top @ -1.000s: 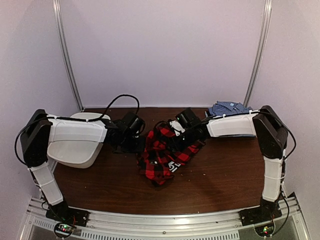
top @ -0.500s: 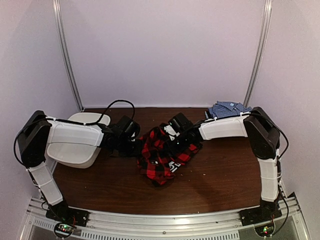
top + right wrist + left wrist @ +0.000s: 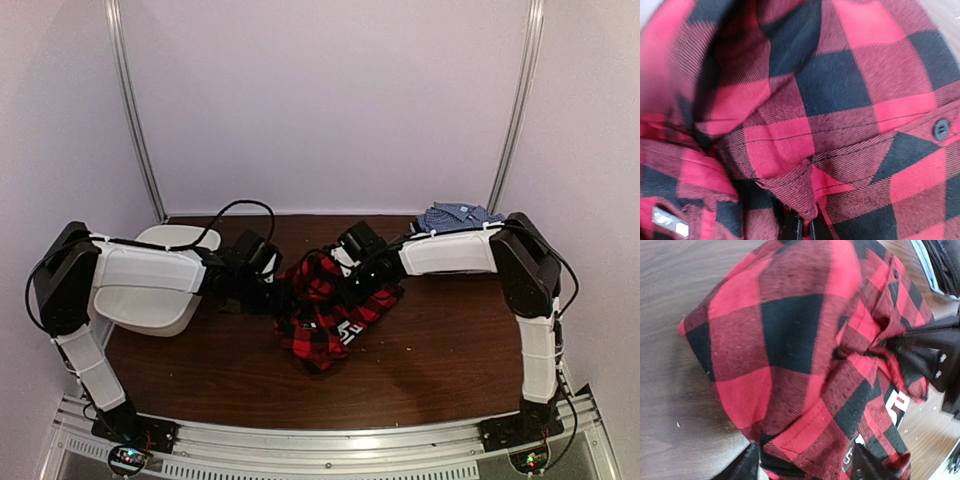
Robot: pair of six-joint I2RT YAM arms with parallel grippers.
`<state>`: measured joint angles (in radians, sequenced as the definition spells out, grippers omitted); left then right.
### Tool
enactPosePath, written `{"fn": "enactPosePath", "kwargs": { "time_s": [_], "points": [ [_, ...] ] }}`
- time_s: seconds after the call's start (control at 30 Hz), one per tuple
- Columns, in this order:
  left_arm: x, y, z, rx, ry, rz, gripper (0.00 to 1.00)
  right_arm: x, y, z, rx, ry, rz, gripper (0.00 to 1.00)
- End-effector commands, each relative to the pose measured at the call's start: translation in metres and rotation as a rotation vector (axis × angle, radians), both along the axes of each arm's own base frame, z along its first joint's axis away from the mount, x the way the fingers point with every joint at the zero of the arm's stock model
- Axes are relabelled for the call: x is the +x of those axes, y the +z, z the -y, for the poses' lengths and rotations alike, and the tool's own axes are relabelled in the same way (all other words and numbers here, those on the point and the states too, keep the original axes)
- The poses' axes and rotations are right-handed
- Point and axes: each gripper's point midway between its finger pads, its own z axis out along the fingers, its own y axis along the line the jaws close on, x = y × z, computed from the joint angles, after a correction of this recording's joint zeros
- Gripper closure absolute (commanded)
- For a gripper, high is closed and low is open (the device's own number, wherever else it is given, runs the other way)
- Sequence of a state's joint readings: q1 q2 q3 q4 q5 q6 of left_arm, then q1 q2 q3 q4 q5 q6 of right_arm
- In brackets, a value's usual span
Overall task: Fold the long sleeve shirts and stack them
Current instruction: Adjust the crumpled shirt at the corner of the board.
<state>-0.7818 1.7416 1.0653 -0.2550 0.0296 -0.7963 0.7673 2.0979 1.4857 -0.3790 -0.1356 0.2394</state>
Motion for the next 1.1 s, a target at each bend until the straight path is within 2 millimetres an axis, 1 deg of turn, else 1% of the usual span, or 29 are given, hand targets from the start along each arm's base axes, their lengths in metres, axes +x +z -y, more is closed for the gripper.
{"fn": "enactPosePath", "kwargs": {
  "time_s": [0.0,0.07,0.13,0.23,0.27,0.33,0.4,0.47,0.5,0.53,0.6,0.67,0.73,0.8,0.83,0.87,0.9,0.93,0.97,1.03,1.07],
  "points": [
    [-0.012,0.014,0.013,-0.042,-0.085,0.017,0.31,0.007,0.059,-0.005,0.135,-0.023,0.026,0.97],
    [-0.019,0.009,0.015,-0.02,-0.103,-0.002,0.3,0.008,0.065,-0.003,0.15,-0.035,0.025,0.98],
    [-0.025,0.001,0.014,0.006,-0.108,-0.025,0.33,0.011,0.069,0.003,0.147,-0.061,0.032,0.99],
    [-0.033,-0.008,0.011,0.031,-0.112,-0.054,0.39,0.017,0.077,0.019,0.138,-0.116,0.055,0.99],
    [-0.034,-0.01,0.01,0.037,-0.113,-0.061,0.42,0.019,0.078,0.026,0.135,-0.136,0.06,1.0],
    [-0.036,-0.015,0.009,0.046,-0.114,-0.072,0.52,0.021,0.08,0.041,0.127,-0.171,0.066,1.0],
    [-0.038,-0.02,0.008,0.055,-0.12,-0.083,0.68,0.02,0.08,0.055,0.113,-0.195,0.062,1.0],
    [-0.037,-0.023,0.008,0.065,-0.122,-0.084,0.88,0.016,0.078,0.067,0.091,-0.208,0.051,1.0],
    [-0.034,-0.023,0.008,0.071,-0.118,-0.079,0.94,0.013,0.077,0.073,0.073,-0.213,0.047,1.0],
    [-0.031,-0.023,0.007,0.077,-0.114,-0.075,1.0,0.007,0.075,0.079,0.053,-0.213,0.038,1.0],
    [-0.019,-0.023,0.001,0.079,-0.093,-0.061,1.0,-0.005,0.072,0.092,0.013,-0.215,0.021,1.0],
    [-0.001,-0.022,-0.006,0.059,-0.07,-0.055,1.0,-0.018,0.07,0.103,-0.012,-0.219,0.004,1.0],
    [0.026,-0.014,-0.012,0.02,-0.041,-0.034,1.0,-0.036,0.065,0.113,-0.026,-0.212,-0.031,1.0],
    [0.061,-0.001,-0.016,-0.008,-0.021,0.021,1.0,-0.054,0.059,0.125,-0.039,-0.214,-0.067,1.0],
    [0.08,0.003,-0.017,-0.006,-0.012,0.043,1.0,-0.064,0.055,0.131,-0.047,-0.216,-0.089,1.0],
    [0.109,0.018,-0.016,-0.021,0.001,0.084,1.0,-0.075,0.052,0.135,-0.046,-0.214,-0.113,1.0],
    [0.122,0.013,-0.015,-0.016,-0.004,0.082,1.0,-0.087,0.05,0.138,-0.032,-0.207,-0.141,1.0],
    [0.148,0.027,-0.007,-0.046,-0.009,0.124,1.0,-0.1,0.047,0.138,-0.013,-0.195,-0.177,1.0],
    [0.172,0.035,-0.003,-0.069,-0.016,0.158,1.0,-0.114,0.047,0.134,0.02,-0.173,-0.209,1.0],
    [0.211,0.043,0.011,-0.102,-0.037,0.211,1.0,-0.144,0.051,0.116,0.102,-0.111,-0.266,1.0],
    [0.231,0.052,0.019,-0.129,-0.053,0.246,1.0,-0.159,0.055,0.105,0.144,-0.07,-0.286,1.0]
  ]
}}
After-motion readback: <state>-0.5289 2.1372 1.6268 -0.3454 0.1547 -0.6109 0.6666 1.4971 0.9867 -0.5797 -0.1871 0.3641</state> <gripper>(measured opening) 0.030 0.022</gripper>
